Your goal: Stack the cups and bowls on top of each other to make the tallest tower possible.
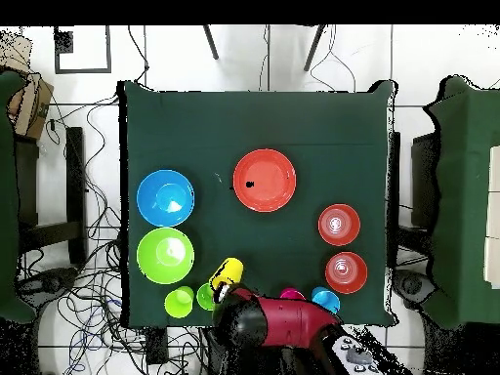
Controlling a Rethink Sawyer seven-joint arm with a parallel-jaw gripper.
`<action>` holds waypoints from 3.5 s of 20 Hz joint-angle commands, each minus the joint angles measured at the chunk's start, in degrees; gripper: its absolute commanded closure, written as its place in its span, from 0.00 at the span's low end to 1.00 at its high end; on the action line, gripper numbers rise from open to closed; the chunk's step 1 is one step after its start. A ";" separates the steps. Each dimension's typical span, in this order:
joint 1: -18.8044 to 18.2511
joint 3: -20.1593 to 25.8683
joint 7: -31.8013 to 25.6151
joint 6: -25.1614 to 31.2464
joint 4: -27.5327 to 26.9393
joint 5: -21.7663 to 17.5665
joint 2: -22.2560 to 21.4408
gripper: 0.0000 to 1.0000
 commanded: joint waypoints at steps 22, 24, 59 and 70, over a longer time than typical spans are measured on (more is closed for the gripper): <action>0.05 8.83 1.09 20.25 -13.69 9.11 -5.04 1.00; 0.38 8.48 0.93 21.98 -14.80 9.27 -5.33 1.00; -6.70 15.10 -3.36 33.47 -20.07 11.95 -1.82 1.00; -8.23 16.80 -2.81 36.14 -17.61 13.80 -7.13 1.00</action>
